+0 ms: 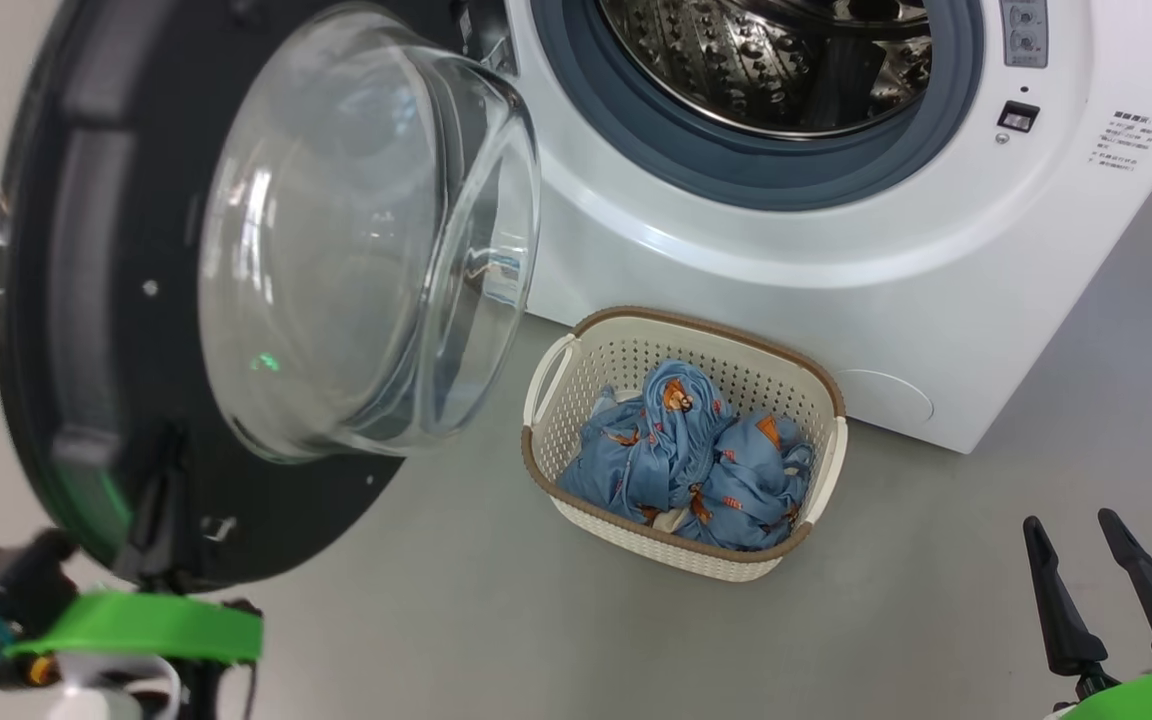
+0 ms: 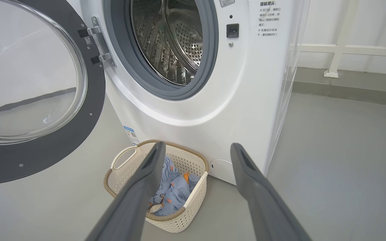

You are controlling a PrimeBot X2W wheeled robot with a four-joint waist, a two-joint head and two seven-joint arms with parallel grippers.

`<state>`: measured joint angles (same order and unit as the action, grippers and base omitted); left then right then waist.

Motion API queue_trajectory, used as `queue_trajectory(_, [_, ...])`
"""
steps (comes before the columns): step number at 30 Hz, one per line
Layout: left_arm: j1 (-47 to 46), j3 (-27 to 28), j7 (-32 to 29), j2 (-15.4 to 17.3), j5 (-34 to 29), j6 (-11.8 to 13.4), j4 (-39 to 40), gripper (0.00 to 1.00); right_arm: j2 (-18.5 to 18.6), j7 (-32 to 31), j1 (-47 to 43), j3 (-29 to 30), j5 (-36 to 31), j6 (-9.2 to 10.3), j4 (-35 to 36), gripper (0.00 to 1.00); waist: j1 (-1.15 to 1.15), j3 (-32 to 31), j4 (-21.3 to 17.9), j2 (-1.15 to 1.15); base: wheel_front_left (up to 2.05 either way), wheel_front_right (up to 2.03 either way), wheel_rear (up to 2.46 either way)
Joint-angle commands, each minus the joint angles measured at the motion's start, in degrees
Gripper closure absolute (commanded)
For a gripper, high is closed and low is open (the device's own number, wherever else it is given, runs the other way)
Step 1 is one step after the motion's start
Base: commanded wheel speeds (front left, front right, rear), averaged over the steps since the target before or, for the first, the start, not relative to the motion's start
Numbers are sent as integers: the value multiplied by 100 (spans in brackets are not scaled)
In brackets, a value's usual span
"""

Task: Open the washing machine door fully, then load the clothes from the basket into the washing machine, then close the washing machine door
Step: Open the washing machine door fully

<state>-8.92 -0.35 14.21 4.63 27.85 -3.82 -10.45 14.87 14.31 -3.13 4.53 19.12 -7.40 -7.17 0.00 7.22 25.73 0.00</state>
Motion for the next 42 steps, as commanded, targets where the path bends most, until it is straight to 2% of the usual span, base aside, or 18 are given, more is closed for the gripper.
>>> queue_trajectory(1, [-410,502,79,261,-135,24,26,100,156,69,168,-108,-76,-9,142,0,0,36,2,0,0,0,0])
queue_trajectory(19, [-1487,1777,79,539,-863,-213,-1212,100,287,69,264,-156,-93,-9,166,0,0,285,-63,0,0,0,0])
queue_trajectory(42, [-3074,2972,79,1436,-1626,-288,-3163,100,483,69,810,-254,-206,-9,253,0,0,1206,-419,0,0,0,0])
